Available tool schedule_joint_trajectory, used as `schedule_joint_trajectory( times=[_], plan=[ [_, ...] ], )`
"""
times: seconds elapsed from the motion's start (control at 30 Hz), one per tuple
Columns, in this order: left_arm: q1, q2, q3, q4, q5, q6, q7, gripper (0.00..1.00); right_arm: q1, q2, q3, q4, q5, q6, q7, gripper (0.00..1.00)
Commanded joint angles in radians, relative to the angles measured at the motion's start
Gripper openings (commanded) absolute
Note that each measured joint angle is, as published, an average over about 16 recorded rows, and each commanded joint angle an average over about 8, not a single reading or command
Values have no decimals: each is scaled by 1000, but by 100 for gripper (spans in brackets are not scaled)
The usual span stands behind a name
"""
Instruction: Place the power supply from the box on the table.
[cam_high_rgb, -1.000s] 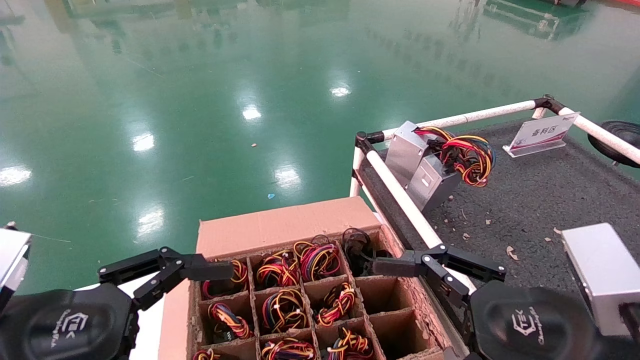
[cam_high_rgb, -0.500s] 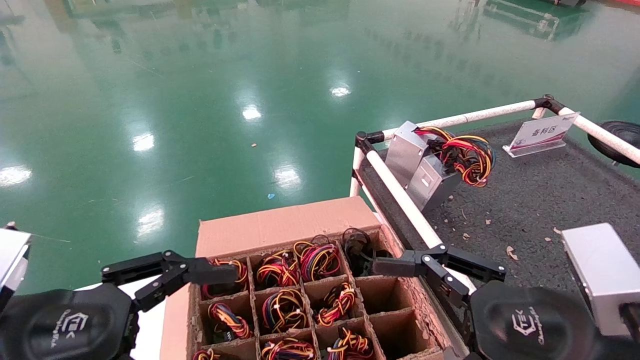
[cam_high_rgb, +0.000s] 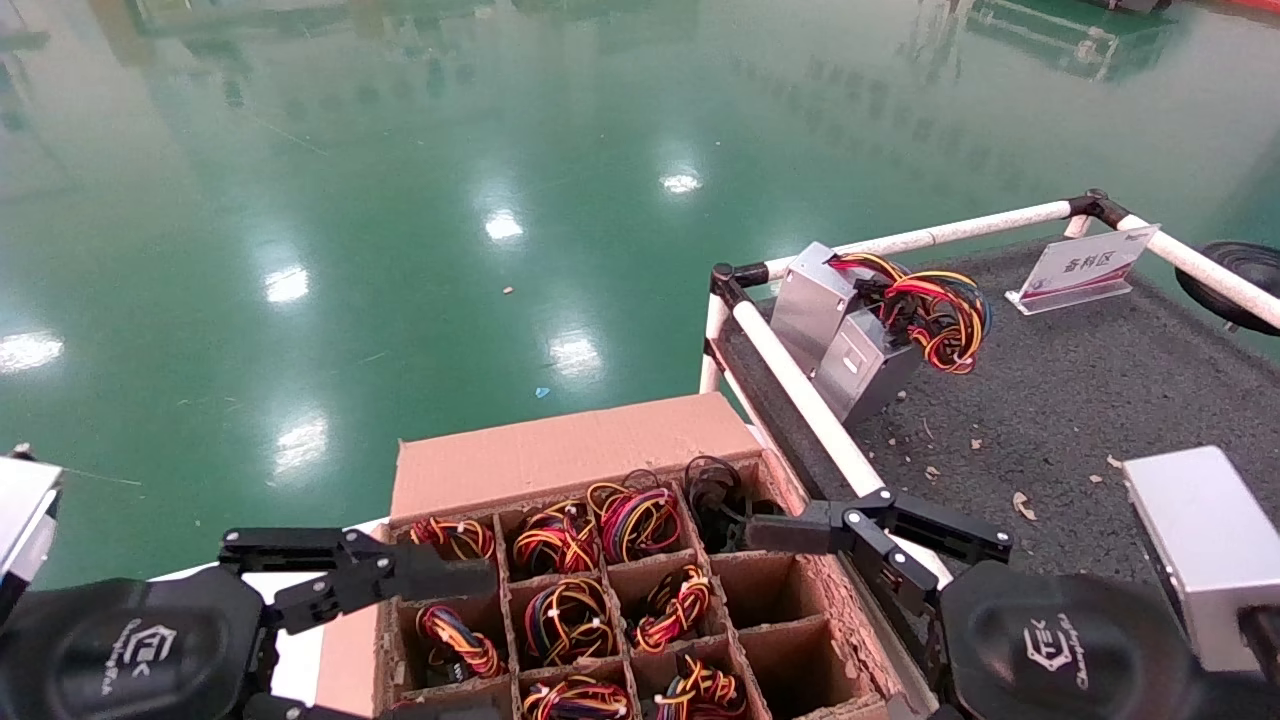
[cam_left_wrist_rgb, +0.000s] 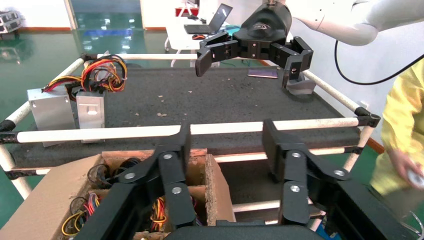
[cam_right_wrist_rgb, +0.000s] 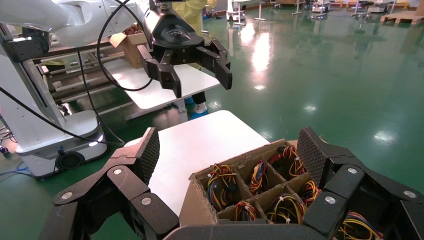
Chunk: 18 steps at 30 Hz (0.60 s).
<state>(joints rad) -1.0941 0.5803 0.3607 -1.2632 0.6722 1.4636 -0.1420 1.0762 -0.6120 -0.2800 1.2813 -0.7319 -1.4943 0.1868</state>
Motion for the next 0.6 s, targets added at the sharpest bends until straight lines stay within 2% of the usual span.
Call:
schedule_joint_trajectory(
  times=[0.03,0.6],
  plan=[
    [0,0,0,0,0,0,0,0,0,0,0,0,0,0,0,100],
    [0,0,0,0,0,0,0,0,0,0,0,0,0,0,0,100]
  ],
)
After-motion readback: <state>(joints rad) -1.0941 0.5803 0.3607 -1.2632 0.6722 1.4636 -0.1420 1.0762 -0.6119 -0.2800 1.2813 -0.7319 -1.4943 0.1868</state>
